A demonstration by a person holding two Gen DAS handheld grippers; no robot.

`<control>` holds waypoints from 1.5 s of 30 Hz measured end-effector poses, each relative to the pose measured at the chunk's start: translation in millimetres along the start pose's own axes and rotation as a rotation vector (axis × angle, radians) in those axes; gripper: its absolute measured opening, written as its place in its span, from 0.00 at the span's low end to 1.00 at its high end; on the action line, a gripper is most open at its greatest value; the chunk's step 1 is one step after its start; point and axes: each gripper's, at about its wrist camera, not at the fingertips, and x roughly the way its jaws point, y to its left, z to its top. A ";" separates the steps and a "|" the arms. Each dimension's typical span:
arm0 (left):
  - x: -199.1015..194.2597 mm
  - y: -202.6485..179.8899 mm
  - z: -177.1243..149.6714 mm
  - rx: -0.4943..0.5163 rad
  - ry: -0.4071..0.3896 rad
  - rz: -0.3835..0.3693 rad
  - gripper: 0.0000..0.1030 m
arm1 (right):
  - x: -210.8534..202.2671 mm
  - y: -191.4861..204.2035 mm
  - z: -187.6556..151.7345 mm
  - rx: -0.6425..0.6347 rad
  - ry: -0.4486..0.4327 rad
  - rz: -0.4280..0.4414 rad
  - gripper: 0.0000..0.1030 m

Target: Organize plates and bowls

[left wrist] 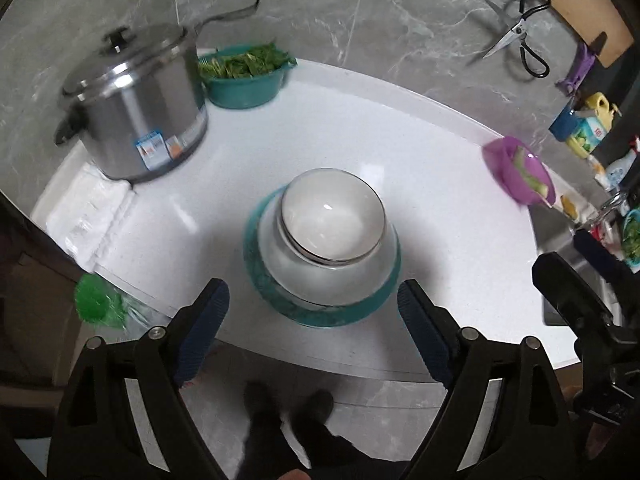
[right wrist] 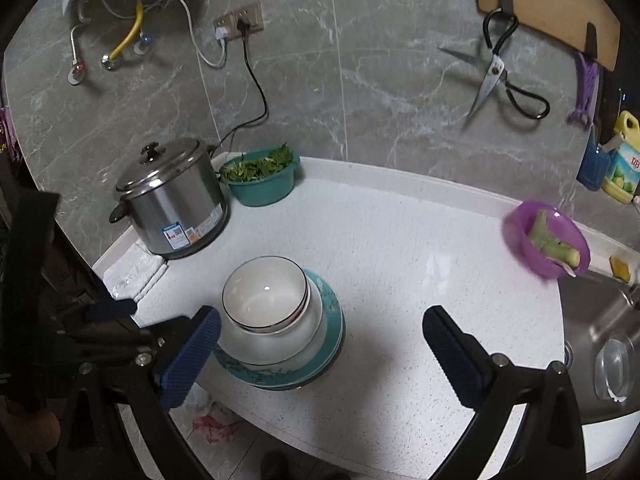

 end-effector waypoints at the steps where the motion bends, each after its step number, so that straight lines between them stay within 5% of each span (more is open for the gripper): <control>1: -5.2 0.5 0.4 0.016 -0.022 0.026 0.84 | -1.2 1.3 -0.3 0.005 -0.003 -0.009 1.00; 10: -15.9 24.7 3.7 0.024 -0.064 0.059 0.85 | -10.5 24.4 -0.5 0.038 -0.028 -0.036 1.00; 13: -14.7 35.0 2.3 0.023 -0.073 0.021 1.00 | -12.0 28.0 -1.5 0.048 -0.034 -0.052 1.00; 19: -24.0 39.9 0.1 0.058 -0.138 0.008 1.00 | -12.2 30.0 -2.9 0.059 -0.030 -0.065 1.00; 32: -24.4 45.2 2.7 0.052 -0.132 0.007 1.00 | -13.0 32.9 -2.1 0.059 -0.028 -0.081 1.00; 45: -15.9 38.8 2.6 0.084 -0.106 0.087 1.00 | -12.1 31.5 -1.5 0.056 -0.027 -0.079 1.00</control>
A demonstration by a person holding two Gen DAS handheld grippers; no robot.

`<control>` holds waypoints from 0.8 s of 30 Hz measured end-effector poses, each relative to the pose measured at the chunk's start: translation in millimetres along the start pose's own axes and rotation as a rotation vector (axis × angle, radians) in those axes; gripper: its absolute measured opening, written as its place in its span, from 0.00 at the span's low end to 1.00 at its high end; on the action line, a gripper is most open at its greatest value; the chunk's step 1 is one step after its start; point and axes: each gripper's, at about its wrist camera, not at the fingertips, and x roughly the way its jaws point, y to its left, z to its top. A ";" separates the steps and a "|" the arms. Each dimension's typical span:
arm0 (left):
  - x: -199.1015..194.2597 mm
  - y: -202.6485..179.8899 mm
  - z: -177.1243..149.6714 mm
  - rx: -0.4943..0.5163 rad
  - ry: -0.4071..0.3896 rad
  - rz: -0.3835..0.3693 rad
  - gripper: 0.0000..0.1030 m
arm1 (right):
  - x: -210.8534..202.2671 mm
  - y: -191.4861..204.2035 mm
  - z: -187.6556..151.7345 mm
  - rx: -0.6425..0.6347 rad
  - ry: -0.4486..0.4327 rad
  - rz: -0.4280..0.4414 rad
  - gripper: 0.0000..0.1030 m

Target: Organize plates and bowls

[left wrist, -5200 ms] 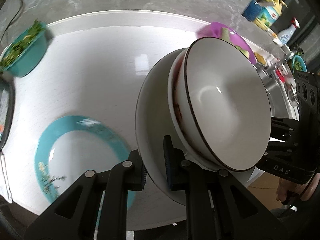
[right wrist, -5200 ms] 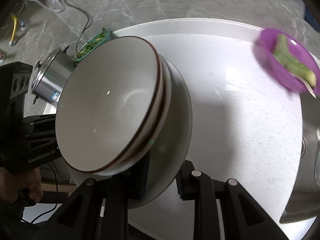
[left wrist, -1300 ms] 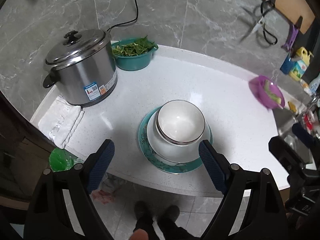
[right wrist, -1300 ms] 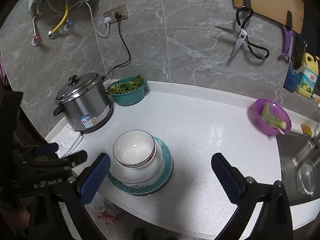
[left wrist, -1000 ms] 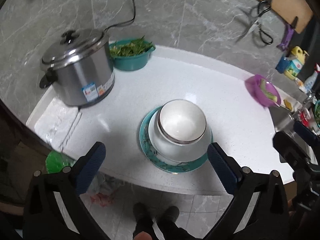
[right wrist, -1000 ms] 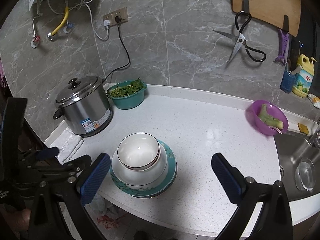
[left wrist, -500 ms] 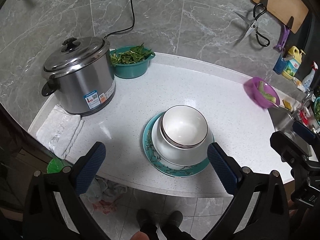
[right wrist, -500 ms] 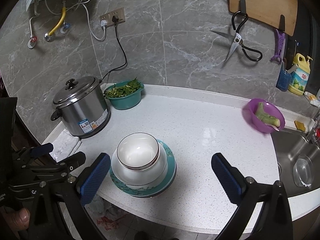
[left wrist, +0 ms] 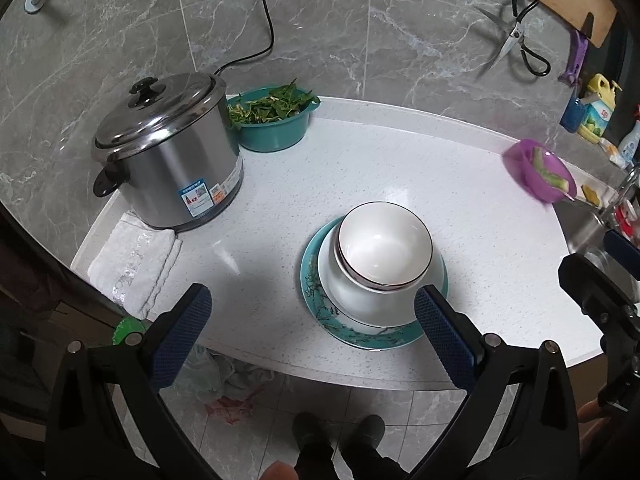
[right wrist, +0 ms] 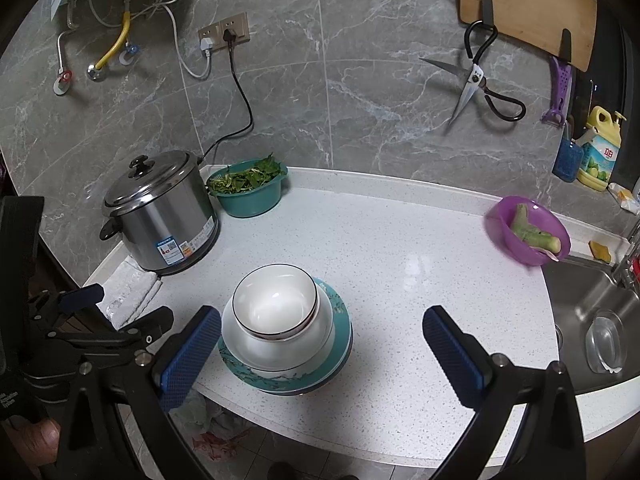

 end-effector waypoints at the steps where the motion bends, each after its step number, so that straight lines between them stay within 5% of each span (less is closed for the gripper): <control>1: 1.1 0.8 0.3 -0.005 0.002 0.003 1.00 | 0.1 -0.1 0.0 0.000 0.000 0.000 1.00; 4: 3.9 0.9 2.0 -0.002 0.007 0.038 1.00 | 0.2 -0.1 -0.2 -0.001 0.002 -0.001 1.00; 17: -11.4 5.0 12.4 -0.030 -0.100 -0.016 1.00 | -0.5 2.2 1.3 -0.004 -0.011 0.004 1.00; 24: -9.7 -4.8 11.0 0.017 -0.079 0.139 1.00 | -2.2 1.2 1.1 -0.002 -0.008 -0.014 1.00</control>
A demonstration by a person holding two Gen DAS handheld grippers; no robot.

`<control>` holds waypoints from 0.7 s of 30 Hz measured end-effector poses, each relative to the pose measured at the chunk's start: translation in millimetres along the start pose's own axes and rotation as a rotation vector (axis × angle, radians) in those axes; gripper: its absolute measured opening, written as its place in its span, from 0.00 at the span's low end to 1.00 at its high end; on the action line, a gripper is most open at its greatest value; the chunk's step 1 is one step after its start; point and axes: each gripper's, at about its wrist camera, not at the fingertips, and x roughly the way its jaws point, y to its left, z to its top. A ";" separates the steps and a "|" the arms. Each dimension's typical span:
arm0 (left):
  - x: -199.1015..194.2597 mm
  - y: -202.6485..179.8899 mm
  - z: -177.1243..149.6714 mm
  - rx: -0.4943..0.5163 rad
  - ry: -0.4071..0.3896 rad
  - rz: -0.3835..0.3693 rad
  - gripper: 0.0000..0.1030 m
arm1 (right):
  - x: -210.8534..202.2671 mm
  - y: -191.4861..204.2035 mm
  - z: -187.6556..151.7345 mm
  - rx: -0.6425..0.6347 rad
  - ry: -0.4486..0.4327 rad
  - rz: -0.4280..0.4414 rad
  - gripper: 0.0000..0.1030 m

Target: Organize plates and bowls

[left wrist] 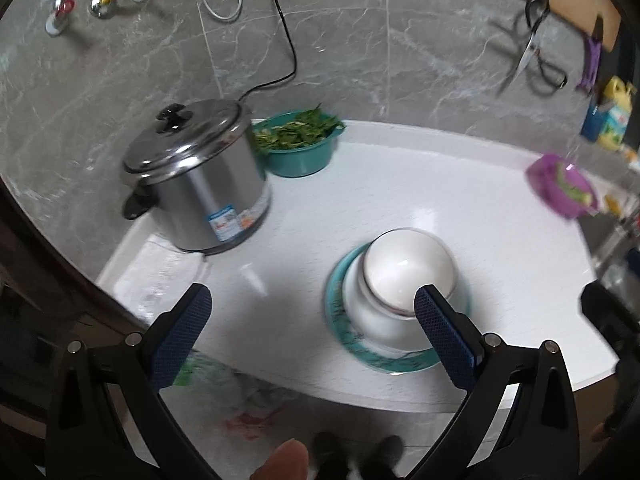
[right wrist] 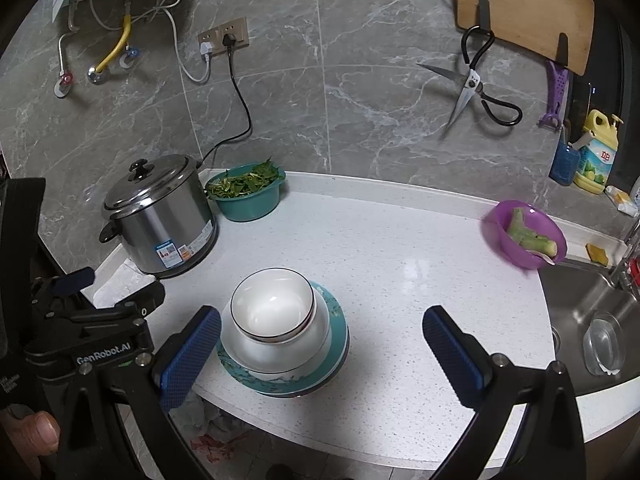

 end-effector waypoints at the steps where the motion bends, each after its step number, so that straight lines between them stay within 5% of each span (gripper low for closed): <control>1: 0.7 -2.9 -1.3 0.014 0.005 0.013 1.00 | -0.1 0.3 0.0 0.001 0.000 -0.001 1.00; 10: 12.9 -2.1 -10.1 -0.041 0.078 -0.131 1.00 | 1.4 0.4 -3.0 0.013 0.010 -0.014 1.00; 21: 13.5 -3.8 -6.8 -0.036 0.076 -0.116 1.00 | 6.3 0.3 -3.3 0.017 0.021 -0.025 1.00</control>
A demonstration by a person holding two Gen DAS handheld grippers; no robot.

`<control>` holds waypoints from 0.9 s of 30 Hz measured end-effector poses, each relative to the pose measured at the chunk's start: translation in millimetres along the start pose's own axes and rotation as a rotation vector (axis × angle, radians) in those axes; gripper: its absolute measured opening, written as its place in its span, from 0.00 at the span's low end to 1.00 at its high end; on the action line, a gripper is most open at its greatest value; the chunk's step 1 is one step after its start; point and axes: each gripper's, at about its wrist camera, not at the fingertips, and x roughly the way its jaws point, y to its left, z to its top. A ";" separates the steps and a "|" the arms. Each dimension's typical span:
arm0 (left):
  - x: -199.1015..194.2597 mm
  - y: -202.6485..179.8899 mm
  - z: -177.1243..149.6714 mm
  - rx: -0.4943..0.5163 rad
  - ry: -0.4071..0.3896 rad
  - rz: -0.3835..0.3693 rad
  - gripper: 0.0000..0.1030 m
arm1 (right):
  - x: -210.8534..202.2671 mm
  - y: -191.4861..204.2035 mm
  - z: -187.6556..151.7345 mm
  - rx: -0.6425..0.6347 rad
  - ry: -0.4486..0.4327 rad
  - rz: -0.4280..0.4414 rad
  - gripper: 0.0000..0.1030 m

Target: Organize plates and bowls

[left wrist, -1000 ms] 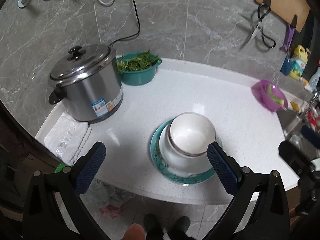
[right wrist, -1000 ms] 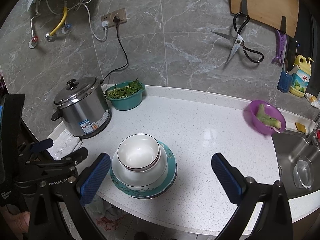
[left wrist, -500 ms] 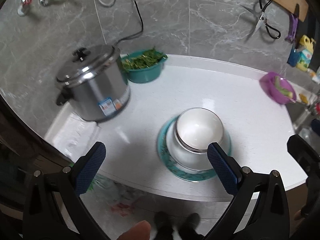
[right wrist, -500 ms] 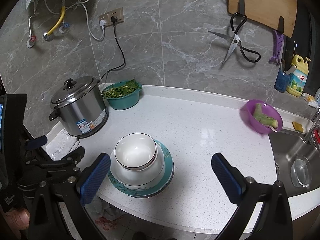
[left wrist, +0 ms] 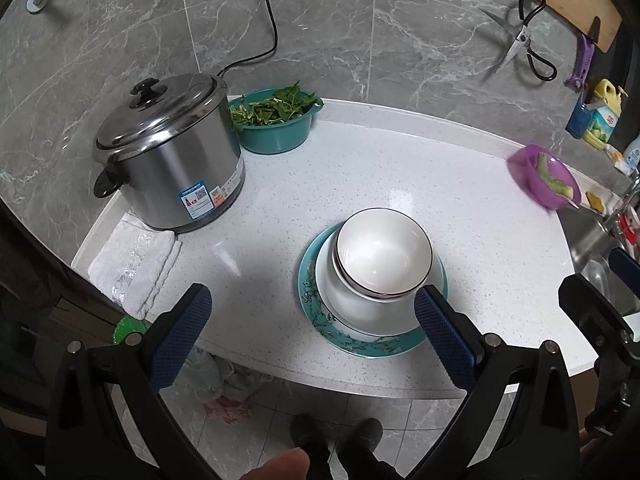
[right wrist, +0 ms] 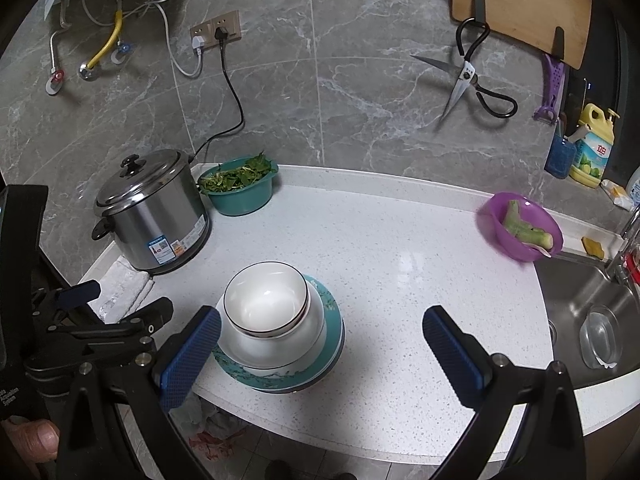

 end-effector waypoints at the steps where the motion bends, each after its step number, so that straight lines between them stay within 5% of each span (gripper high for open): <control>1: 0.1 0.6 0.4 -0.003 0.000 0.004 1.00 | 0.3 0.2 -0.1 0.001 0.001 -0.001 1.00; 27: 7.9 -0.6 5.2 0.003 0.008 -0.002 1.00 | 4.8 -2.4 -0.4 0.008 0.014 -0.001 1.00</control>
